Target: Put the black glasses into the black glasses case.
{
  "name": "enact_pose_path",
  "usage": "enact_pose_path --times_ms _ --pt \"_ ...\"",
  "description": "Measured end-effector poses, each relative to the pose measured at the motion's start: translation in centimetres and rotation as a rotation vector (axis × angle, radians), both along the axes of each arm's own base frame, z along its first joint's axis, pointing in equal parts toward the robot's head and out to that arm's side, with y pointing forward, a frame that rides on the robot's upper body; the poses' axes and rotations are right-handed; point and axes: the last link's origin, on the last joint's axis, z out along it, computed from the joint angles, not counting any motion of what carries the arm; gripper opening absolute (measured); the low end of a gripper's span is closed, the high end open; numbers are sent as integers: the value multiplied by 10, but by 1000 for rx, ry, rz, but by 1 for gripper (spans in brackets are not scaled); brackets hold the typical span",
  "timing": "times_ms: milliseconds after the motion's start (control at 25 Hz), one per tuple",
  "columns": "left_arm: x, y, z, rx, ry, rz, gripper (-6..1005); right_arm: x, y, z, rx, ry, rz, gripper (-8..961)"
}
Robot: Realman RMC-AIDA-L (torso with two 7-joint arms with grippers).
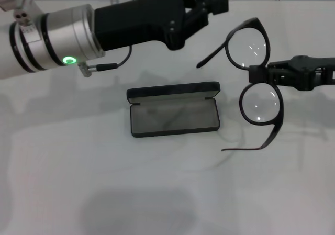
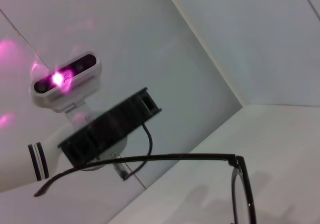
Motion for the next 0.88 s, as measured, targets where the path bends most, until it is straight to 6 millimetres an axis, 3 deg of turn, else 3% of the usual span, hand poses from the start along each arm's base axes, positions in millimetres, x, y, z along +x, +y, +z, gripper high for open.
enact_pose_path --times_ms 880 --pt "9 1 -20 -23 80 -44 20 -15 12 4 18 36 -13 110"
